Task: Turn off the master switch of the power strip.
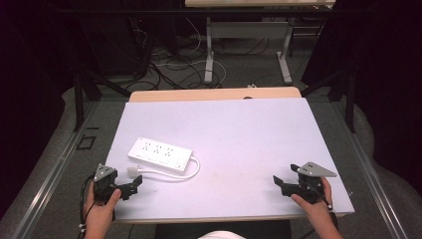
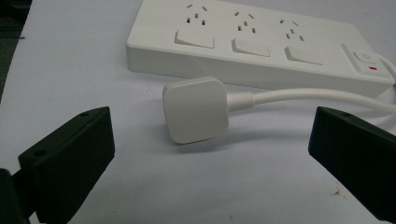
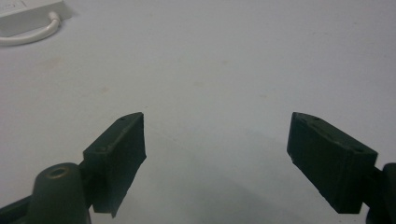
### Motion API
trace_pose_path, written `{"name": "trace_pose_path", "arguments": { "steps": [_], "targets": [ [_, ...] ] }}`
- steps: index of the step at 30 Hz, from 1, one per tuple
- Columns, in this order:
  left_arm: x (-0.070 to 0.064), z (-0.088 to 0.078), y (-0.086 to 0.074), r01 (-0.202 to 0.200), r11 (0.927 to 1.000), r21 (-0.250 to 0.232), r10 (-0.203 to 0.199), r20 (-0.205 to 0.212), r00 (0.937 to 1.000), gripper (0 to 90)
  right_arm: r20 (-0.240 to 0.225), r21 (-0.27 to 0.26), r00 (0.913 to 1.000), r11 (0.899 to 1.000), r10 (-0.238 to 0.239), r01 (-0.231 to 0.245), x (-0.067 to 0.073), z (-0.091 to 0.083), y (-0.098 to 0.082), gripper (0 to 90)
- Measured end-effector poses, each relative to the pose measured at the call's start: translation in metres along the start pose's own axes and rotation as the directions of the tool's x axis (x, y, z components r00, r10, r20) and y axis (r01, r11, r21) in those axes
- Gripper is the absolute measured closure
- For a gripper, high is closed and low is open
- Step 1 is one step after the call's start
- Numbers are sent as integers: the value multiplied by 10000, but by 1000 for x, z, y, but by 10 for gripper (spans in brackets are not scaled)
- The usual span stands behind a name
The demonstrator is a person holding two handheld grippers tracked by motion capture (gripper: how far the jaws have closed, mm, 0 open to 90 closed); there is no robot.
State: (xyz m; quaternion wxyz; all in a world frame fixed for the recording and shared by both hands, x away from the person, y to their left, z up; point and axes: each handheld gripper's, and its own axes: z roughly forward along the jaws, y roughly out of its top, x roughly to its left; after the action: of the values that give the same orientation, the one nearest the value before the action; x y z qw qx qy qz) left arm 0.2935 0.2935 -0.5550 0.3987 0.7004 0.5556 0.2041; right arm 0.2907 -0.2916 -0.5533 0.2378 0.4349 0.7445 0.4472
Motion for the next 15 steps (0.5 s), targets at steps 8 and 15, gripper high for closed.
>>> {"name": "trace_pose_path", "arguments": {
  "steps": [8, 15],
  "targets": [
    [0, 2, -1, -27, 10000, 45, 27, -41, 10000, 4, 49, 84, 10000, 10000, 25, -25, 1, 0, 0, 185],
    [-1, 3, -2, -66, 9999, 153, 67, -42, 10000, 4, -19, 4, 10000, 10000, 60, -60, 0, 1, -1, 185]
  ]
}}
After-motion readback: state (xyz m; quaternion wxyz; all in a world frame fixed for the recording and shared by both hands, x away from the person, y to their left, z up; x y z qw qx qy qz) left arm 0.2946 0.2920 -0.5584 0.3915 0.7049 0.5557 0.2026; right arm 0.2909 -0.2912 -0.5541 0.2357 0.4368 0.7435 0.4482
